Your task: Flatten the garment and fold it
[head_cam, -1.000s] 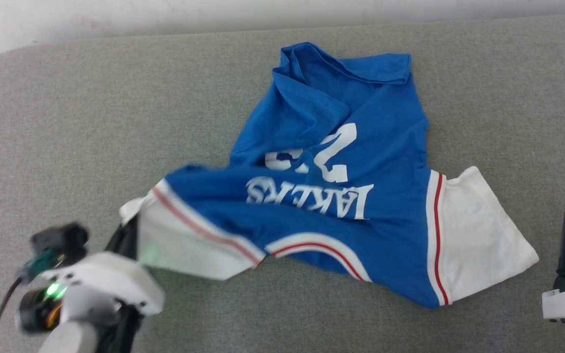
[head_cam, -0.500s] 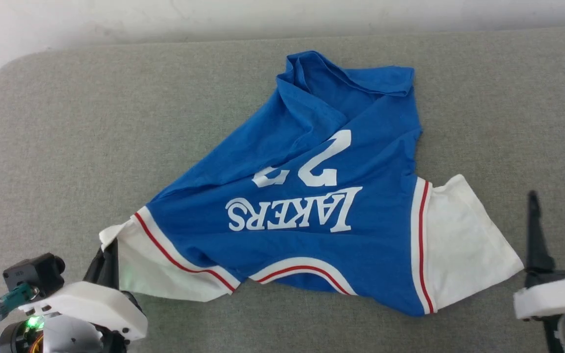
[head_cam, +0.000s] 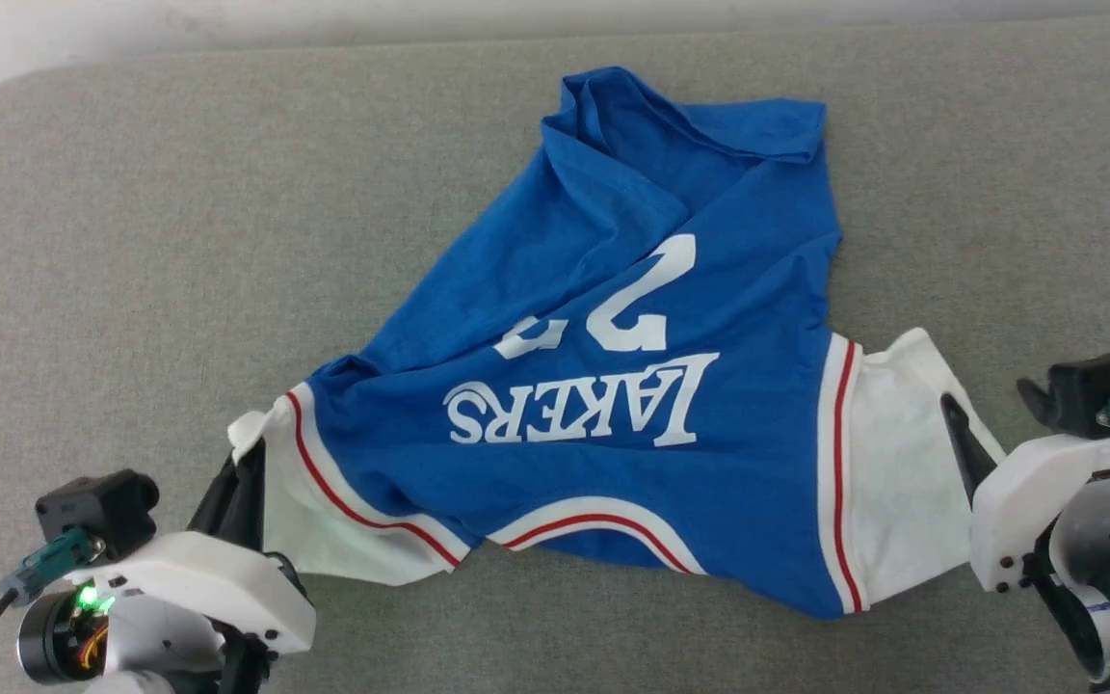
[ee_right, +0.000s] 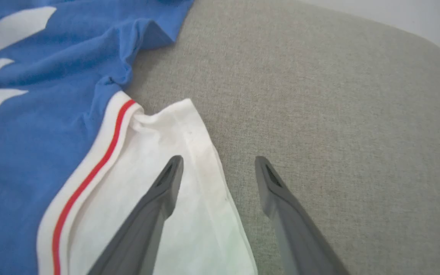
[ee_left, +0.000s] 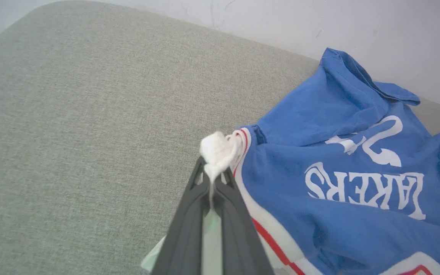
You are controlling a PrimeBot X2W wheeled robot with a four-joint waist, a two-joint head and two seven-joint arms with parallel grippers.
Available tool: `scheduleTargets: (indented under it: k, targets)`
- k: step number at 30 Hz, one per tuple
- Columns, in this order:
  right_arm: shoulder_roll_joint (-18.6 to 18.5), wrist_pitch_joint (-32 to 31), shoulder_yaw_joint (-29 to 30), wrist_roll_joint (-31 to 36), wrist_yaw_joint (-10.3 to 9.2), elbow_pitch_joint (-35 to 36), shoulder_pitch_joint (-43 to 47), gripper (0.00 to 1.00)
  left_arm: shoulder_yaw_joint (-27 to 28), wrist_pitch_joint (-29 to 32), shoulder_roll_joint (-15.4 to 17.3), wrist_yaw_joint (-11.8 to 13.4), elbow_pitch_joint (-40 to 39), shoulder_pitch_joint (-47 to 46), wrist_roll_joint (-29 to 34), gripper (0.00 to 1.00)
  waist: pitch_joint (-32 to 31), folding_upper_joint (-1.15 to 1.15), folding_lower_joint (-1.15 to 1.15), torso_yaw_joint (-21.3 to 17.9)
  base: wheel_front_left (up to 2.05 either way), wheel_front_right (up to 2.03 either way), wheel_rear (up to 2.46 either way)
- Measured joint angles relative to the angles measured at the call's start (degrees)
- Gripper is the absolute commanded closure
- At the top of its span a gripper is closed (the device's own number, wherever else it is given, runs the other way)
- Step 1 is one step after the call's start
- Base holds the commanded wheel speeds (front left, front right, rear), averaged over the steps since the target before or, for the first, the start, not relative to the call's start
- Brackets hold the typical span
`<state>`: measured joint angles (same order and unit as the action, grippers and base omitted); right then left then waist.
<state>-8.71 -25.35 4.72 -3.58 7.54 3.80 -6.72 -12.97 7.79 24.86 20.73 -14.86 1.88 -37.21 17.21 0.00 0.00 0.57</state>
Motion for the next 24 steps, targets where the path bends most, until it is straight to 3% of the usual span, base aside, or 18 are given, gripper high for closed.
scheduleTargets:
  k: [5,8,15,17,18,19,24]
  targets:
    - [-5.7,-6.4,-2.5,-2.2,0.00,-0.4,-0.1,0.00,-1.1,0.6,0.1,-0.9,0.1,-1.8,0.5,1.00,1.5,0.00,0.00,1.1,0.00,0.00,0.00]
    - [-7.2,-8.1,-3.4,-3.5,0.00,-1.2,-0.2,0.00,-1.5,0.7,0.1,-1.2,0.4,-2.3,0.5,1.00,2.2,0.00,0.00,1.8,0.00,0.00,0.00]
    - [-7.4,-10.4,-2.7,-6.9,-0.01,-2.3,-0.7,0.00,-1.7,0.7,0.1,-1.6,1.0,-3.3,0.5,1.00,3.5,0.00,0.00,3.0,0.00,0.00,0.00]
    - [-7.3,-10.4,-1.9,-7.1,0.01,-2.5,-0.9,0.55,-1.7,0.7,0.0,-2.0,1.1,-3.5,0.3,1.00,3.7,0.00,0.00,3.1,0.00,0.00,0.00]
    - [-6.9,-10.3,-1.5,-7.1,0.02,-2.7,-1.1,0.69,-1.7,0.7,-0.1,-2.1,1.2,-3.7,0.1,1.00,3.7,0.00,0.00,3.1,0.00,0.00,0.00]
    - [-6.4,-10.3,-1.4,-7.1,0.02,-2.8,-1.2,1.00,-1.7,0.7,-0.3,-2.1,1.3,-3.7,-0.2,1.00,3.7,0.00,0.00,3.1,0.00,0.00,0.00]
    - [-3.5,-7.6,-0.1,-7.4,0.01,-3.5,-1.3,1.00,-1.3,0.1,-1.4,-3.0,1.7,-3.9,-2.2,1.00,2.9,0.00,0.00,2.5,0.00,0.00,0.00]
